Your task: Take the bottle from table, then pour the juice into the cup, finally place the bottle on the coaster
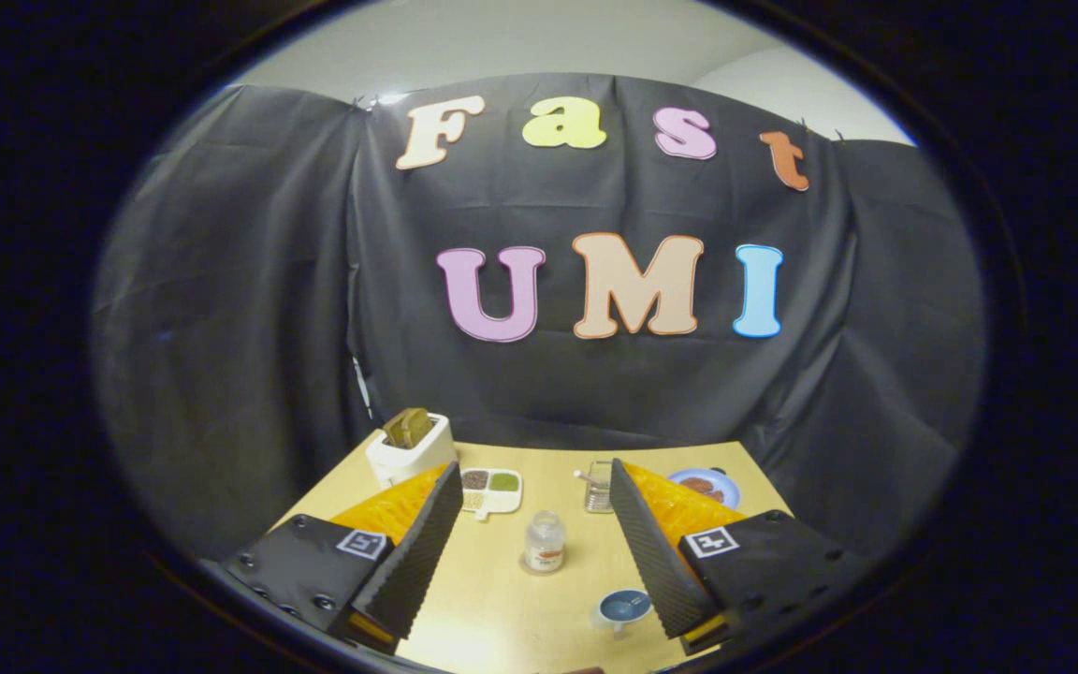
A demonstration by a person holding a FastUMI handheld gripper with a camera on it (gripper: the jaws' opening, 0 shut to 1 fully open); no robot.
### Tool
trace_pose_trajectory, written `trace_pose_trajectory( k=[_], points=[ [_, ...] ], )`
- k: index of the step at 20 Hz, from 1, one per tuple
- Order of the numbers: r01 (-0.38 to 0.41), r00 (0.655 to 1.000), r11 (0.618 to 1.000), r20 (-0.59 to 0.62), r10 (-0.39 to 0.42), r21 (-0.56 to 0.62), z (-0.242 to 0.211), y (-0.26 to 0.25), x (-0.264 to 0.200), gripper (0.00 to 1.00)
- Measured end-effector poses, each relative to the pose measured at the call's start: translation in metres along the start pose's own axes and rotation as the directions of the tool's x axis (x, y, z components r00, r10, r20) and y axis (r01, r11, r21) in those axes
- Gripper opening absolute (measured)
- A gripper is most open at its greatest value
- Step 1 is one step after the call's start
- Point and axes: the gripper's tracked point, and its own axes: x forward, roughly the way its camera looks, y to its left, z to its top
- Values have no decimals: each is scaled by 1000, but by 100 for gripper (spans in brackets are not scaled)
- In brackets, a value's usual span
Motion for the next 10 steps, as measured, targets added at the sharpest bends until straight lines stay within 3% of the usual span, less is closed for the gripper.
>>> trace_pose_trajectory(
  k=[10],
  points=[
    [0,1000,999,12,0,38,6,-4,-9,99]
  ],
)
